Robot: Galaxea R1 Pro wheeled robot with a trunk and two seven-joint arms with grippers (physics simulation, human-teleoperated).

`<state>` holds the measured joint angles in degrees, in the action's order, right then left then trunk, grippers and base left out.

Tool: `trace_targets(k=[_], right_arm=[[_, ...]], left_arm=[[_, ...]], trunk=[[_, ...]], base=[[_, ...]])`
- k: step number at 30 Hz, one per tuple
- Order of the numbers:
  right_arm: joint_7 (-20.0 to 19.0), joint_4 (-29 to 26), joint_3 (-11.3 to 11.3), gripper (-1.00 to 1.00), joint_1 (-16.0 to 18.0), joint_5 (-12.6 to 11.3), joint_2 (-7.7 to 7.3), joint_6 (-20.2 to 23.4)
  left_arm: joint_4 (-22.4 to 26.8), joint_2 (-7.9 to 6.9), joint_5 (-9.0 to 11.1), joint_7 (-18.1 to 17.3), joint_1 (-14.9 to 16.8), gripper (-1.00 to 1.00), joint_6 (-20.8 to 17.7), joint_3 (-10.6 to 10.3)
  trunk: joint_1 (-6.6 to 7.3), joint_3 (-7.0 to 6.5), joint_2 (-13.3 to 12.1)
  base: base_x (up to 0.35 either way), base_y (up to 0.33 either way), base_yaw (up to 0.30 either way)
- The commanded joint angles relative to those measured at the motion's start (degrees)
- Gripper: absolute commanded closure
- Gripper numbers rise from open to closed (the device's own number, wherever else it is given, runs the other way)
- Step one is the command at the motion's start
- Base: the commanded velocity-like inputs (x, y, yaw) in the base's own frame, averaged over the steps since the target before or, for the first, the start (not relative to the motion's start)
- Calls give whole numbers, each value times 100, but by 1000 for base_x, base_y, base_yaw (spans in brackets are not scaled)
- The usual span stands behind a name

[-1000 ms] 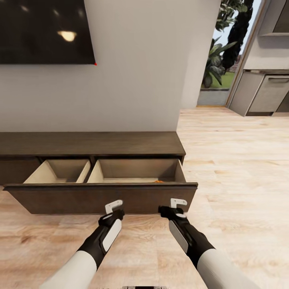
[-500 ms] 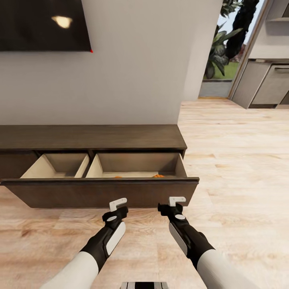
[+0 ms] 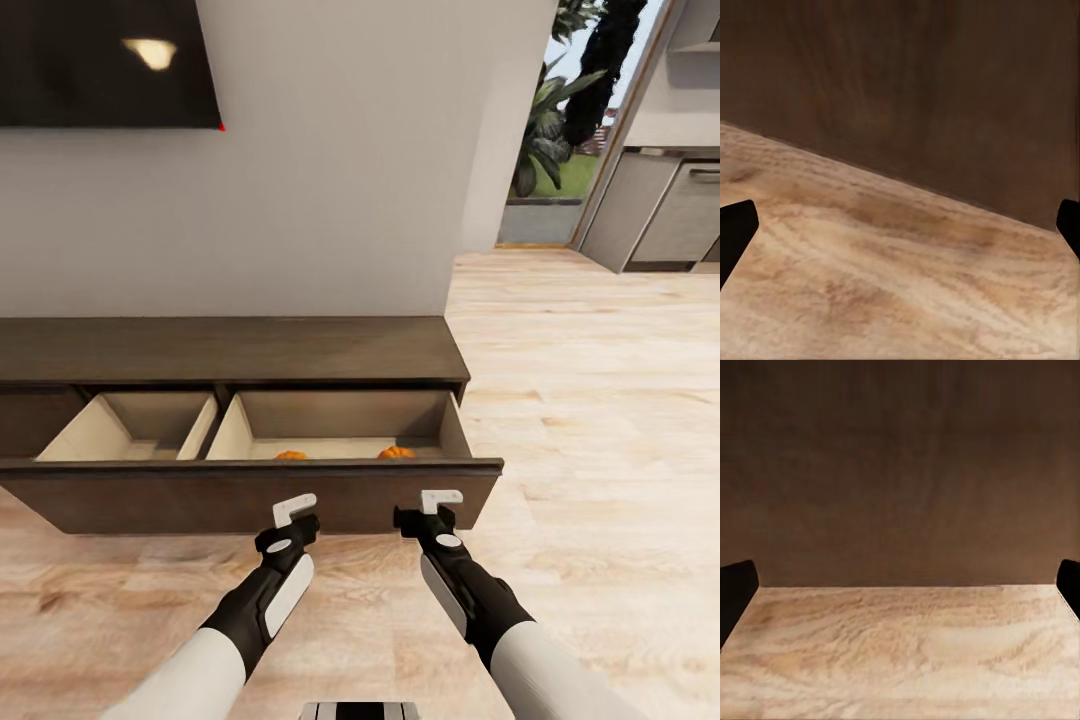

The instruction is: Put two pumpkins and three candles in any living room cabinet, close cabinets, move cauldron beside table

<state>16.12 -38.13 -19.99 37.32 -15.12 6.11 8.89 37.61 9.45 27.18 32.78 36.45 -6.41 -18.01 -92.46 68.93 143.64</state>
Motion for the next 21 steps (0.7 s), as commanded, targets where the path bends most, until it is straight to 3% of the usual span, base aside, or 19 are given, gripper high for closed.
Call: trace_targets(k=[1,10,21], right_arm=[[49,-10,-31,-100,3,-43,-5,25],[49,-10,-31,-100,3,-43,-5,26],[49,-10,-29,-100,3,-43,-7,26]], left_arm=[[10,-6,24,45,3,-100,-27,-27],[10,-8,32,44,3,-100,-20,-29],[10,-5,33,45,3,-100,-1,-27]], trunk=[[-2,5,2],[-2,5,2],[-31,249,17]], base=[[314,0,0],[119,0,0],[2,0,0]])
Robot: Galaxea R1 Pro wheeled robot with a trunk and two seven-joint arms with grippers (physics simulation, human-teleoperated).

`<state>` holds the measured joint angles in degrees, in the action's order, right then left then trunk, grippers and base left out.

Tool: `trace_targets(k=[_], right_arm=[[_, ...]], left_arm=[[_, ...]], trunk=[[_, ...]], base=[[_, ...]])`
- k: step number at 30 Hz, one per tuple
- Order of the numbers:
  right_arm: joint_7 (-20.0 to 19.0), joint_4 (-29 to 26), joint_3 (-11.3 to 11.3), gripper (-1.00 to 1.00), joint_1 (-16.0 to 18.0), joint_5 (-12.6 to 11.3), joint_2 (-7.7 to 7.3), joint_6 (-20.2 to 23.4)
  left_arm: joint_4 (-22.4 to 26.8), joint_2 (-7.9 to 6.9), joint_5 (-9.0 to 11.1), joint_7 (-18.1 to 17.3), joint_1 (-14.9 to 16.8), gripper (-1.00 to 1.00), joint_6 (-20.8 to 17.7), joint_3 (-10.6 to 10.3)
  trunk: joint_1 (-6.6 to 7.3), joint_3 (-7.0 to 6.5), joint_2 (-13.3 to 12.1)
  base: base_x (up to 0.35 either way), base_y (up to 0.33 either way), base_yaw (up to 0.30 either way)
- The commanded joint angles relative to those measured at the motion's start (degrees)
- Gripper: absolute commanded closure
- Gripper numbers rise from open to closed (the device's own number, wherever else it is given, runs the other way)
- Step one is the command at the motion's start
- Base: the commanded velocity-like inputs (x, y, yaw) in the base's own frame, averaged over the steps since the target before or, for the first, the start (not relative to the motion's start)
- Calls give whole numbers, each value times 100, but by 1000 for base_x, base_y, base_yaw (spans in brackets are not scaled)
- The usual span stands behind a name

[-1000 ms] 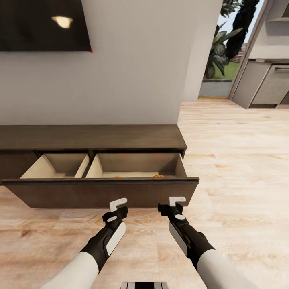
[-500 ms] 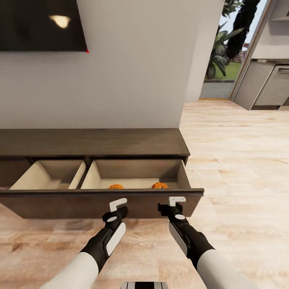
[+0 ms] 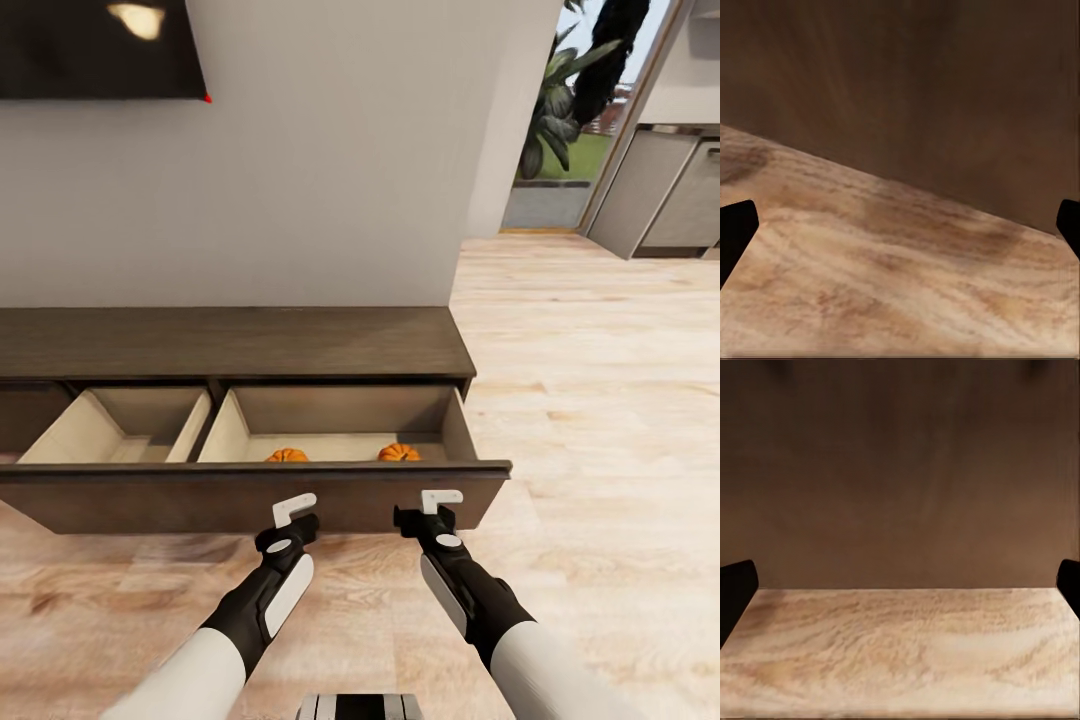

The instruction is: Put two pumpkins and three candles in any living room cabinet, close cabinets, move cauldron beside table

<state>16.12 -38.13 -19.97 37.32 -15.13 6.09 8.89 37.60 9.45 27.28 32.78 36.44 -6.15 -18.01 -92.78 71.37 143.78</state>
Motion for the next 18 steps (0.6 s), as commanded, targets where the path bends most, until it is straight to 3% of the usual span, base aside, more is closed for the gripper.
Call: trace_targets(k=[1,7,11,18], right_arm=[[49,-10,-32,-100,4,-43,-4,25],[49,-10,-26,-100,4,-43,-11,17],[29,-5,-25,-100,-5,-42,-12,-270],[-286,7,-22,-100,-21,-50,-14,-469]], left_arm=[[10,-4,23,45,3,-100,-27,-27],[10,-4,23,45,-12,-100,42,-52],[10,-6,16,46,-27,-100,220,-235],[6,-13,14,53,-52,-100,372,-365]], trunk=[[-1,27,4],[-1,27,4],[-1,27,4],[-1,27,4]], base=[[0,0,0],[0,0,0],[0,0,0],[0,0,0]])
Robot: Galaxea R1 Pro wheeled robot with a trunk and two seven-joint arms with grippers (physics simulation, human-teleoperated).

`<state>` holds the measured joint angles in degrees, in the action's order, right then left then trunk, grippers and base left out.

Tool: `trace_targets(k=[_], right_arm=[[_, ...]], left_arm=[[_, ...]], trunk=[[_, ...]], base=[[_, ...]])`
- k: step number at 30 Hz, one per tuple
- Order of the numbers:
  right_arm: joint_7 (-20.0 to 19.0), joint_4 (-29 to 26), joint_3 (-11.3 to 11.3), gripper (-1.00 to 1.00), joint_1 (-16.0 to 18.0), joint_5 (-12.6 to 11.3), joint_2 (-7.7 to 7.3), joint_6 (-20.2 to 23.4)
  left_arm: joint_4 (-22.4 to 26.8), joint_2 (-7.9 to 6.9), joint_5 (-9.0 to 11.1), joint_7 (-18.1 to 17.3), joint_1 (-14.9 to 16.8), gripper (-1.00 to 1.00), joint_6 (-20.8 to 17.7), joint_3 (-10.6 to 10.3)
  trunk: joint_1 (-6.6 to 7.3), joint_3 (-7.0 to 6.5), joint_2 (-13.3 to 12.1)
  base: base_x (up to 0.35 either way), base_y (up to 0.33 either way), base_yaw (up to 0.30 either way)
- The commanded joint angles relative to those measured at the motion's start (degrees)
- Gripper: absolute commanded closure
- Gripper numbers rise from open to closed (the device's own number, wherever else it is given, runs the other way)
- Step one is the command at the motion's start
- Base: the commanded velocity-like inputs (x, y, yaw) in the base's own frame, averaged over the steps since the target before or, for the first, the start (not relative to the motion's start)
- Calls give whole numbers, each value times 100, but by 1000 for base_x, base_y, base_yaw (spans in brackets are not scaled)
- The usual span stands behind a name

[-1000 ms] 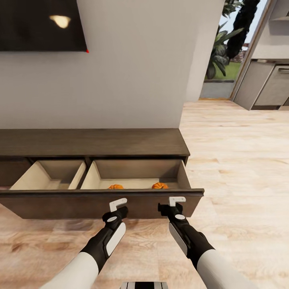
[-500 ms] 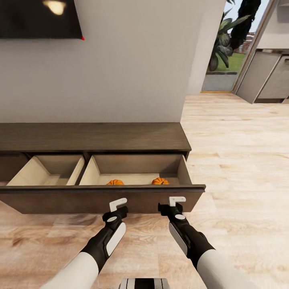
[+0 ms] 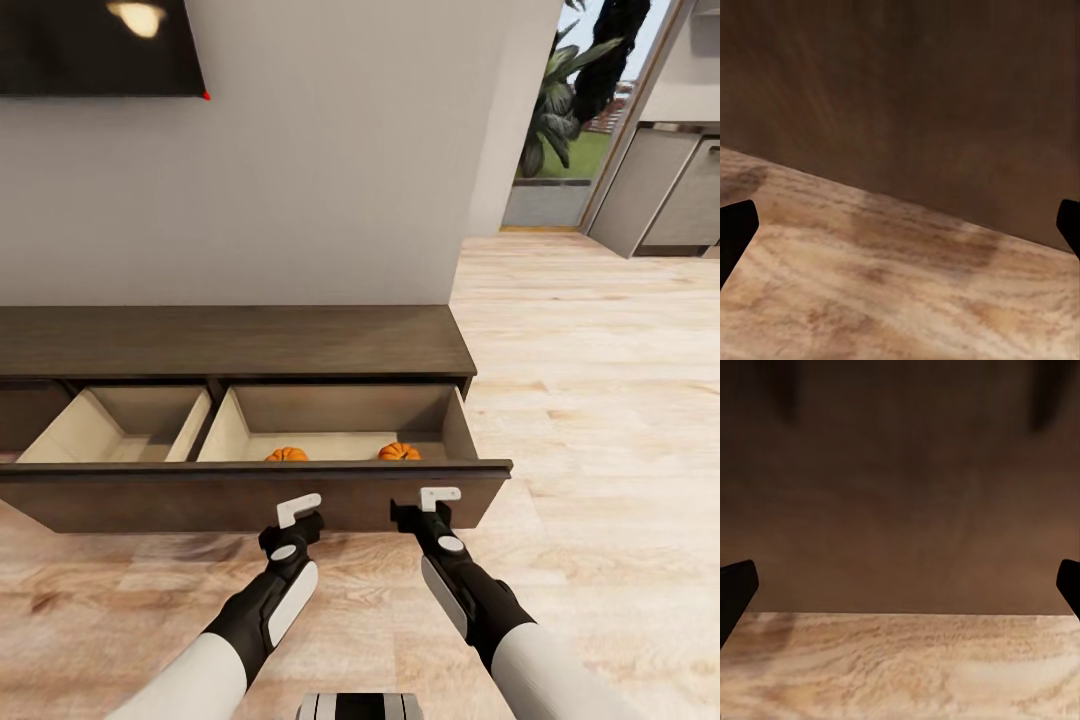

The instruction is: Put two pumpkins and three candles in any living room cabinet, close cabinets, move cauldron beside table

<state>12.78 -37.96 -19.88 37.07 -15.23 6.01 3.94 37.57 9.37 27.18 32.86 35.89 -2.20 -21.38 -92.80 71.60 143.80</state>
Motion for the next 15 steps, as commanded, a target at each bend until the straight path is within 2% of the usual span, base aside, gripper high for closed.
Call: trace_targets(k=[1,6,15], right_arm=[[39,-10,-31,-100,3,-40,-4,-2],[25,59,-33,-100,2,-34,-3,-166],[23,104,-27,-100,2,-32,-3,-191]], left_arm=[[4,-5,24,45,1,-100,-6,-30],[-3,-5,-3,45,-3,-100,58,-38],[-146,-6,-27,45,-12,-100,225,-42]], trunk=[[1,4,2],[1,4,2],[1,4,2]], base=[[0,0,0],[0,0,0],[29,3,0]])
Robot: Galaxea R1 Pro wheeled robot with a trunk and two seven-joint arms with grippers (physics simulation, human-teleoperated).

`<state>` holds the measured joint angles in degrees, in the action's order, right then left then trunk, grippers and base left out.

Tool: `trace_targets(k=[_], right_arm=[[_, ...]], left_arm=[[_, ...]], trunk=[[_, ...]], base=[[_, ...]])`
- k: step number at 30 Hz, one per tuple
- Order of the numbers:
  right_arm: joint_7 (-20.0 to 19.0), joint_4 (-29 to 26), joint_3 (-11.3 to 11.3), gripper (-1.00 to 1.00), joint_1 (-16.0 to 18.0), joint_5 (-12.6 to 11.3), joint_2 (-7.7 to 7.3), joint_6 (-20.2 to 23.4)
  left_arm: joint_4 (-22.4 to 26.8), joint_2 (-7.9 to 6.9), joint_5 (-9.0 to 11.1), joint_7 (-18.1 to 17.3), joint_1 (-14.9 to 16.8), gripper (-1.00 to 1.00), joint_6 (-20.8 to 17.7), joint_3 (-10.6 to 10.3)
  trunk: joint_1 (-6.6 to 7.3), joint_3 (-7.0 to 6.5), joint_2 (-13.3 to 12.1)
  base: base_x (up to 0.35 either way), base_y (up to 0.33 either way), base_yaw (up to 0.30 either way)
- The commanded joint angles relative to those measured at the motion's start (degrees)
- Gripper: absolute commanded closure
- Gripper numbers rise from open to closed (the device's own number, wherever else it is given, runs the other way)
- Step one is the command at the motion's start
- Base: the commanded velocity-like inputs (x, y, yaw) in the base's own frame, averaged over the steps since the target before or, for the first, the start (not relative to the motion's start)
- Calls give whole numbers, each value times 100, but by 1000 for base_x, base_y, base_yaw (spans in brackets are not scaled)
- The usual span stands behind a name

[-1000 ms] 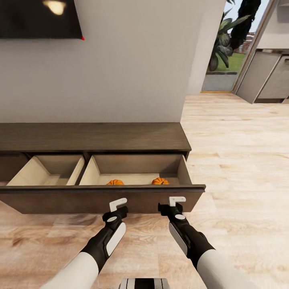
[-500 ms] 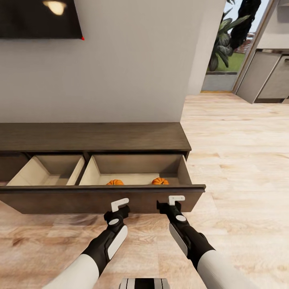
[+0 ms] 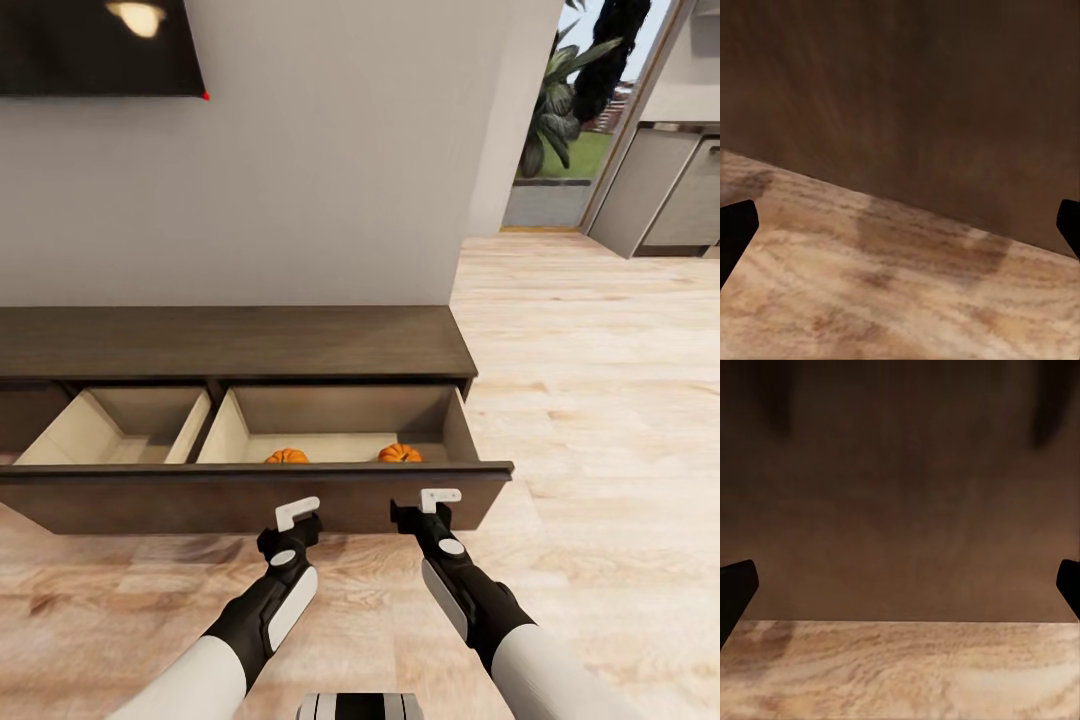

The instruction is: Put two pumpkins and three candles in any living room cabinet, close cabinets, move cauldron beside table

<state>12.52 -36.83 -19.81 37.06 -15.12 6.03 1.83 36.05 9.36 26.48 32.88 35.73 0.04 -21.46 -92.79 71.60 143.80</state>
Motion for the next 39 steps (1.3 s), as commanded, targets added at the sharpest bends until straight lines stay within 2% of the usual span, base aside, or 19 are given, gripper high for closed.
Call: trace_targets(k=[1,23,39], right_arm=[[49,-9,-33,-100,3,-44,-5,19],[43,-8,-32,-100,3,-36,-5,19],[49,-8,-32,-100,3,-35,-5,19]], left_arm=[[0,-5,43,43,4,-100,5,-34],[-10,-6,42,43,4,-100,13,-34],[-10,-4,42,43,4,-100,13,-34]], trunk=[[0,4,2],[0,4,2],[0,4,2]], base=[[89,17,0],[107,1,0],[228,0,0]])
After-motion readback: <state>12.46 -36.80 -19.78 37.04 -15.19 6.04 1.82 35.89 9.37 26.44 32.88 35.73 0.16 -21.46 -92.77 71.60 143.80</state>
